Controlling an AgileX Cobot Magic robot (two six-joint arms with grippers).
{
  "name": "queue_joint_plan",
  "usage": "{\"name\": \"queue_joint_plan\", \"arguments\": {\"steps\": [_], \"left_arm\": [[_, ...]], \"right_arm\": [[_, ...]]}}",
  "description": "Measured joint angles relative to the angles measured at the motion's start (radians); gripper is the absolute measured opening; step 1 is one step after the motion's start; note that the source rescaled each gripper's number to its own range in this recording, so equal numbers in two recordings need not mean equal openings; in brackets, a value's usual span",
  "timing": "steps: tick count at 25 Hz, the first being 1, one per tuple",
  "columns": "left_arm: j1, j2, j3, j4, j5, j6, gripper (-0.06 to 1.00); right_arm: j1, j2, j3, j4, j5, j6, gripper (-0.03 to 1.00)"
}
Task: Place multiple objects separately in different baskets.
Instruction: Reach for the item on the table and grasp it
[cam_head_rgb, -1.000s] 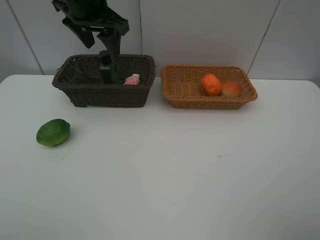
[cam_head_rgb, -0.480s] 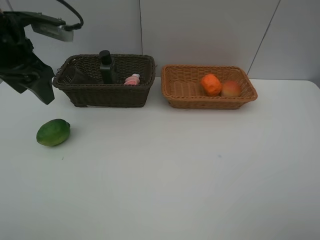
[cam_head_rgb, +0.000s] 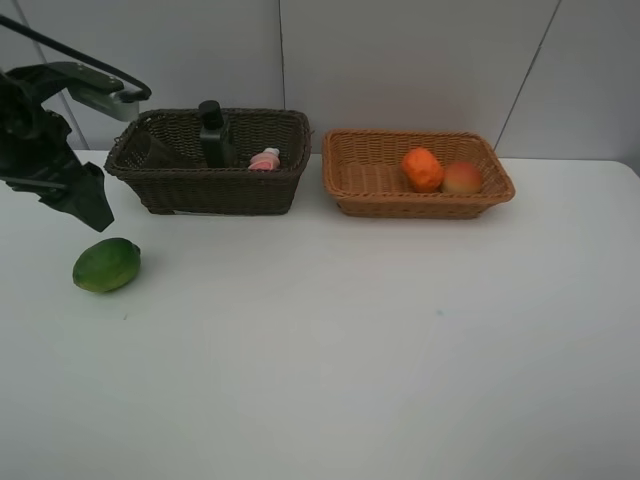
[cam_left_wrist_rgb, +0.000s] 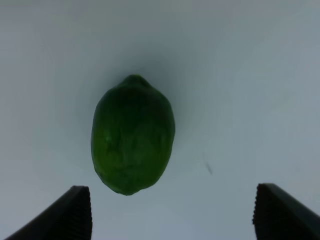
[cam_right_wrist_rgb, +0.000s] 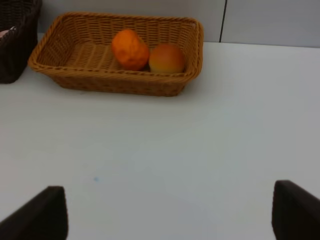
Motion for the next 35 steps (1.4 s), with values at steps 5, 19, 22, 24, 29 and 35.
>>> {"name": "queue_joint_plan", "arguments": {"steps": [5, 19, 22, 24, 29, 35], "left_arm": [[0.012, 0.073, 0.002, -0.001, -0.016, 0.000, 0.86], [0.036, 0.171, 0.005, 0.033, -0.099, -0.035, 0.86], [0.037, 0.184, 0.005, 0.038, -0.100, -0.047, 0.86], [0.037, 0.198, 0.005, 0.039, -0.107, -0.051, 0.86], [0.037, 0.215, 0.005, 0.045, -0.127, -0.065, 0.86], [0.037, 0.228, 0.005, 0.045, -0.153, -0.072, 0.86]], "right_arm": [[0.000, 0.000, 0.000, 0.000, 0.000, 0.000, 0.66], [0.000, 0.000, 0.000, 0.000, 0.000, 0.000, 0.66], [0.000, 0.000, 0.000, 0.000, 0.000, 0.000, 0.66], [0.000, 0.000, 0.000, 0.000, 0.000, 0.000, 0.66], [0.000, 0.000, 0.000, 0.000, 0.000, 0.000, 0.66], [0.000, 0.000, 0.000, 0.000, 0.000, 0.000, 0.66]]}}
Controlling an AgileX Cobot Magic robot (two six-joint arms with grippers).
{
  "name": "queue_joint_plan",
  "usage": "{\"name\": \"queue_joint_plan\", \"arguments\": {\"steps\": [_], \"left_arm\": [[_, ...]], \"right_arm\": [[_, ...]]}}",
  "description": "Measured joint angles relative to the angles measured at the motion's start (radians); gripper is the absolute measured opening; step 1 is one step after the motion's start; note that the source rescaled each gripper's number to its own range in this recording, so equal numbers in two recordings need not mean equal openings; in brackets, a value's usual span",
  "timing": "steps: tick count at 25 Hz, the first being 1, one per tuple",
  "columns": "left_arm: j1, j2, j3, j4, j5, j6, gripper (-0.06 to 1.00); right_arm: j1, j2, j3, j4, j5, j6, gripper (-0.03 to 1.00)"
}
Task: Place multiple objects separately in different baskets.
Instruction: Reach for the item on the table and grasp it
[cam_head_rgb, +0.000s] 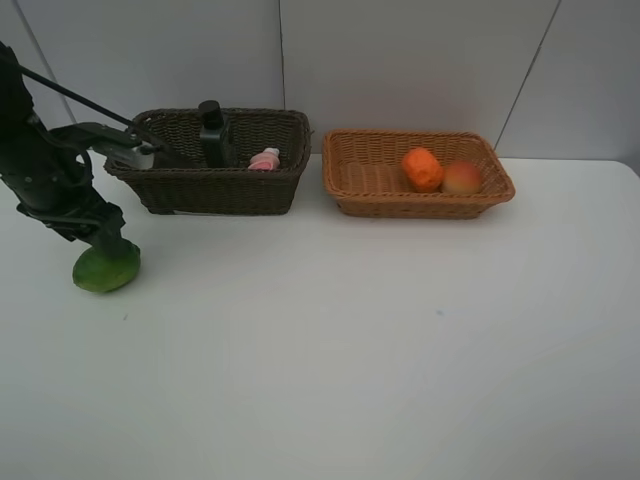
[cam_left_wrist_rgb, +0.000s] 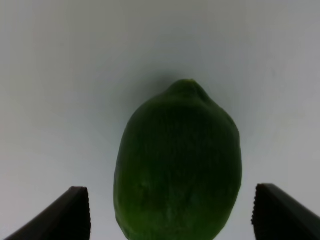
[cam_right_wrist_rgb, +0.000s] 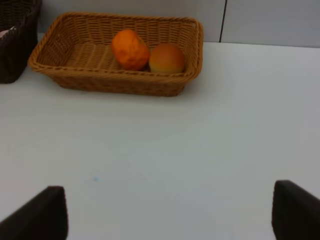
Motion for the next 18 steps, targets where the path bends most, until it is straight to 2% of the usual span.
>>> {"name": "queue_joint_plan", "arguments": {"steps": [18], "left_arm": [[0.000, 0.073, 0.000, 0.000, -0.051, 0.000, 0.86]], "right_arm": [[0.000, 0.000, 0.000, 0.000, 0.000, 0.000, 0.66]]}}
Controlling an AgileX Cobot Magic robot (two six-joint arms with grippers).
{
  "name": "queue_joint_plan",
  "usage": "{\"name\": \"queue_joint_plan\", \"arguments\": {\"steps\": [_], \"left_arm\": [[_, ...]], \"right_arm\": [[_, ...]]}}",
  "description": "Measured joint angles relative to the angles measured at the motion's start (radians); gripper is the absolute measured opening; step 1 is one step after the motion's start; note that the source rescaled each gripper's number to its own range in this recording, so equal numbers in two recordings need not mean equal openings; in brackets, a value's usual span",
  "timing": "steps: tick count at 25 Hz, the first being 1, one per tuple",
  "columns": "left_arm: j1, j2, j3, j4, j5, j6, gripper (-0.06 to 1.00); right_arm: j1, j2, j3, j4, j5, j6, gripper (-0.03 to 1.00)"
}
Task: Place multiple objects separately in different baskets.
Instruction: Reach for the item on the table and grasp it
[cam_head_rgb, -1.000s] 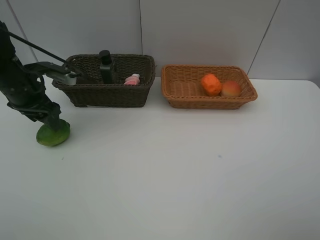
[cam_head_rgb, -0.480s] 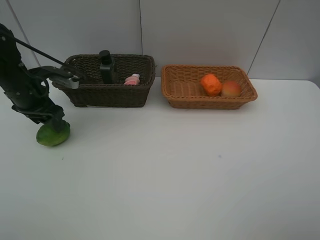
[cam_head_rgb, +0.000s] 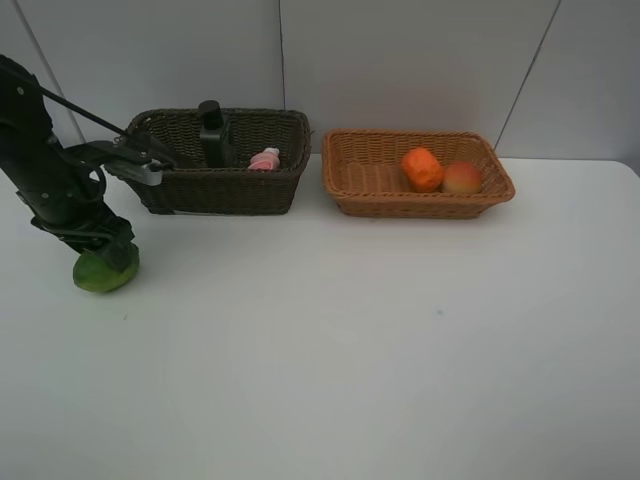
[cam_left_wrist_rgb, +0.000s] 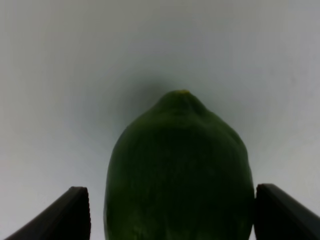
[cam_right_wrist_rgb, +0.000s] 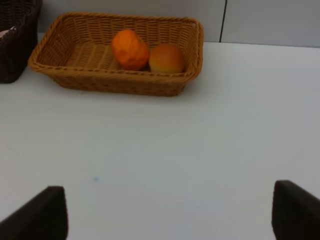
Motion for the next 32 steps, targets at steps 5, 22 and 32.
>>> {"name": "queue_joint_plan", "arguments": {"steps": [5, 22, 32], "left_arm": [[0.000, 0.035, 0.000, 0.000, -0.003, 0.000, 0.86], [-0.013, 0.082, 0.000, 0.018, -0.044, 0.000, 0.84], [-0.013, 0.082, 0.000, 0.031, 0.005, 0.000, 0.78]], "right_arm": [[0.000, 0.000, 0.000, 0.000, 0.000, 0.000, 0.66], [0.000, 0.000, 0.000, 0.000, 0.000, 0.000, 0.66], [0.000, 0.000, 0.000, 0.000, 0.000, 0.000, 0.66]]}}
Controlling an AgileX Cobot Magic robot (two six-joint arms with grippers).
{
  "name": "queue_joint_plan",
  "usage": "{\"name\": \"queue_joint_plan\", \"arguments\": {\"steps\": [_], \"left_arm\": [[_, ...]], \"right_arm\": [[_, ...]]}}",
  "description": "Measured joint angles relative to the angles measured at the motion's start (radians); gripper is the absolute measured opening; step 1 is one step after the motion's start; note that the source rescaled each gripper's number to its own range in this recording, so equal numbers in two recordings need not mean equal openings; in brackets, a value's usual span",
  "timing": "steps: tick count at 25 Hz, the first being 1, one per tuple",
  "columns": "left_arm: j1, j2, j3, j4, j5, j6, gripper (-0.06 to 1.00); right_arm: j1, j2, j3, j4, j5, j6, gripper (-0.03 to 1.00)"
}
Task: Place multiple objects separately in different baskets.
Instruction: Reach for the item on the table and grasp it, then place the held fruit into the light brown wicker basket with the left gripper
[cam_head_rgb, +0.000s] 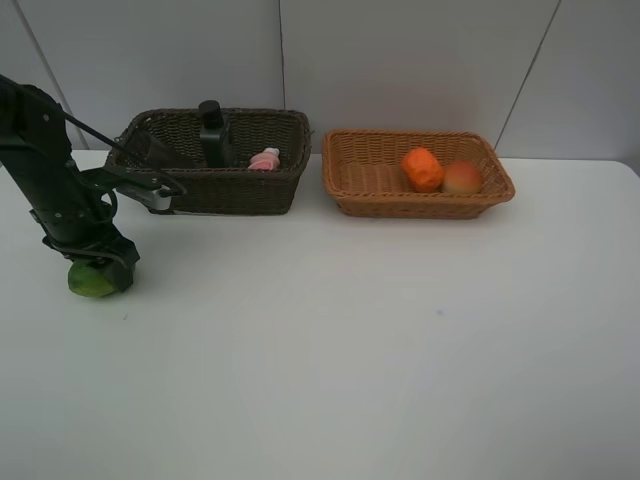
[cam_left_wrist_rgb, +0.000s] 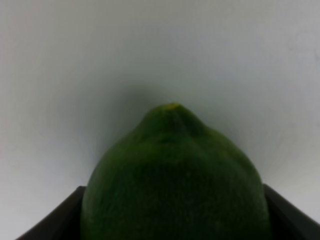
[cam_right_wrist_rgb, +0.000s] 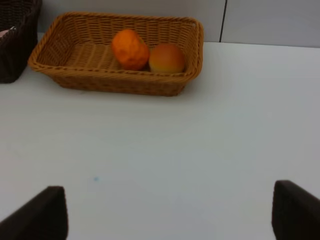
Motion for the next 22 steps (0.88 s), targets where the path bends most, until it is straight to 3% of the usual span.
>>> {"name": "queue_joint_plan", "arguments": {"steps": [15, 22], "left_arm": [[-0.007, -0.016, 0.000, -0.009, 0.007, -0.005, 0.78], [-0.029, -0.134, 0.000, -0.045, 0.073, -0.007, 0.78]], "right_arm": [[0.000, 0.000, 0.000, 0.000, 0.000, 0.000, 0.66], [0.000, 0.000, 0.000, 0.000, 0.000, 0.000, 0.66]]}}
